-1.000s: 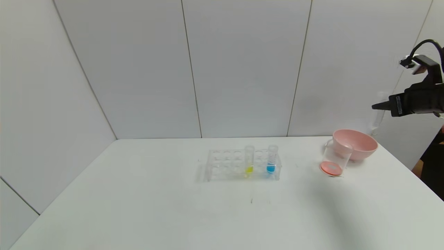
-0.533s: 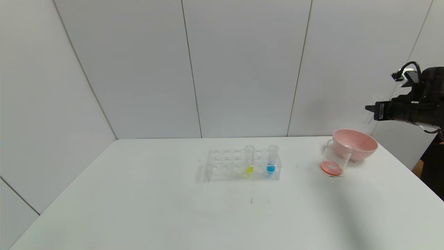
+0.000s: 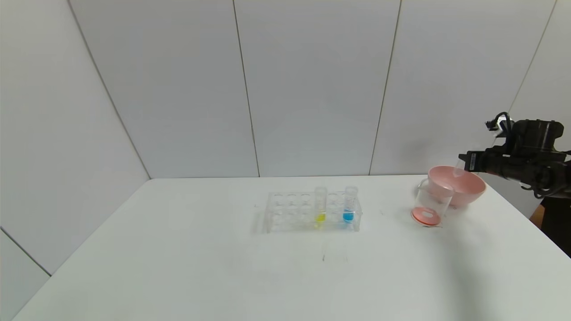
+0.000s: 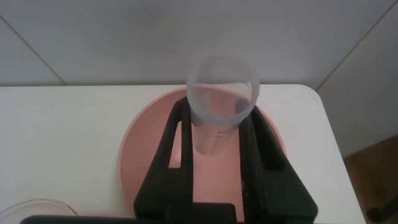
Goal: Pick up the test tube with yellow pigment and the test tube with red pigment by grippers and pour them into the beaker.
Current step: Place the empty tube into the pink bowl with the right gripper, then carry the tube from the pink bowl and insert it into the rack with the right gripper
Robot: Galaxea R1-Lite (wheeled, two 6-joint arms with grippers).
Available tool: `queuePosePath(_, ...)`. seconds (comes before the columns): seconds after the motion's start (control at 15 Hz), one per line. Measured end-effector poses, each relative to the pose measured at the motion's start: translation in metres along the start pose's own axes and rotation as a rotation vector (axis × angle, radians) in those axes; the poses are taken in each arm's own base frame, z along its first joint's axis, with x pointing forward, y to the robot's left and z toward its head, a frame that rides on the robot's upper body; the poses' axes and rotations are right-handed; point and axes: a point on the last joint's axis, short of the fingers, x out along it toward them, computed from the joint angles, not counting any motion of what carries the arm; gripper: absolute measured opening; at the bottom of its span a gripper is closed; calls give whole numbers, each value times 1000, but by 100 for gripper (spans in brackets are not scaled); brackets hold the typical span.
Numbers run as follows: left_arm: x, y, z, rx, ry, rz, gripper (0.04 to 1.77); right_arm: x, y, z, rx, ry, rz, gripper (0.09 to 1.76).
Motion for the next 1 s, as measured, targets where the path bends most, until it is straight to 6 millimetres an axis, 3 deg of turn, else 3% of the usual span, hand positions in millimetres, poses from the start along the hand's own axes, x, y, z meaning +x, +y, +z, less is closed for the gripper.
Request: queuePosePath(1.0,0,0,0,0,0,0,172,6,0,-9,-2,23,13,49)
